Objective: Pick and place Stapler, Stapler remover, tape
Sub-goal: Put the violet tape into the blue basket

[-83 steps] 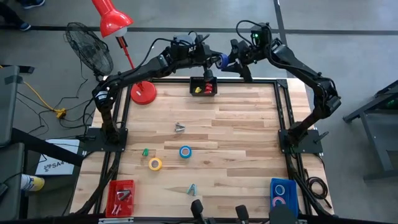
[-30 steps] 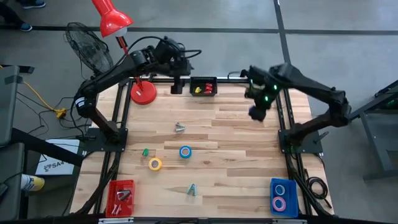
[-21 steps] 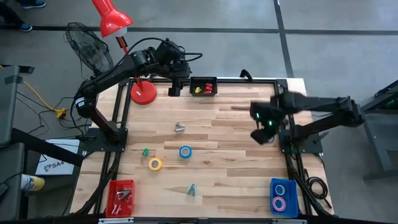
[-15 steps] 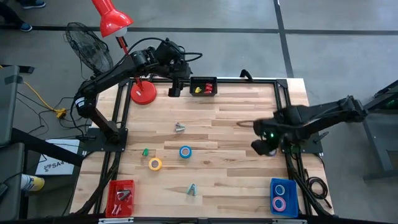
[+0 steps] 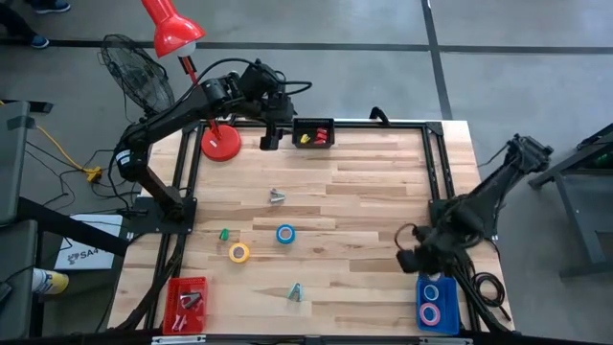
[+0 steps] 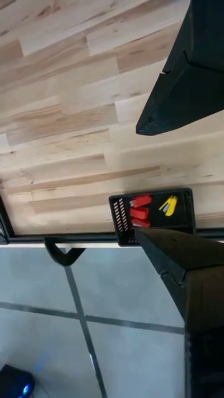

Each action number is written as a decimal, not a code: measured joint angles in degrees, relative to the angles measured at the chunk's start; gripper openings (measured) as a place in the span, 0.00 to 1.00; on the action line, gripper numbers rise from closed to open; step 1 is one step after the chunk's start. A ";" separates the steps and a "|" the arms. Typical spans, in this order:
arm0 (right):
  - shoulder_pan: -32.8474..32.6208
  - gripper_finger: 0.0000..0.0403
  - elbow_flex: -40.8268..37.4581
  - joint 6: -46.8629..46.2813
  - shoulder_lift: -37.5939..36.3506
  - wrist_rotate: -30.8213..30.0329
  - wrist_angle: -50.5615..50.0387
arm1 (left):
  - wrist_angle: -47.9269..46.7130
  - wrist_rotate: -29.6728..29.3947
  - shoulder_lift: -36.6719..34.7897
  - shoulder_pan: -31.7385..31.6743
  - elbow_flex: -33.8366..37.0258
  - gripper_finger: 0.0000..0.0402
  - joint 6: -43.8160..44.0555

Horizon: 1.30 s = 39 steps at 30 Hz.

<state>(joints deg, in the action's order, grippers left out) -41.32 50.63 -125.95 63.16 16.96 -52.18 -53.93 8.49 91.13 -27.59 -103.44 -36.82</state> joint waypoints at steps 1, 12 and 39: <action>-1.37 0.08 0.00 -0.96 0.76 -0.29 0.75 | -0.14 0.00 0.00 0.00 0.00 0.63 0.11; -6.14 0.09 0.00 -0.14 12.61 4.92 8.68 | -1.22 0.09 0.00 0.00 -0.02 0.63 1.00; -15.94 0.09 0.04 -1.69 24.66 5.84 23.51 | -2.45 0.09 0.00 0.00 -0.02 0.63 0.62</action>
<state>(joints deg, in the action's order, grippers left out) -57.25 50.68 -127.64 87.82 22.80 -28.67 -56.38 8.58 91.13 -27.59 -103.46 -36.21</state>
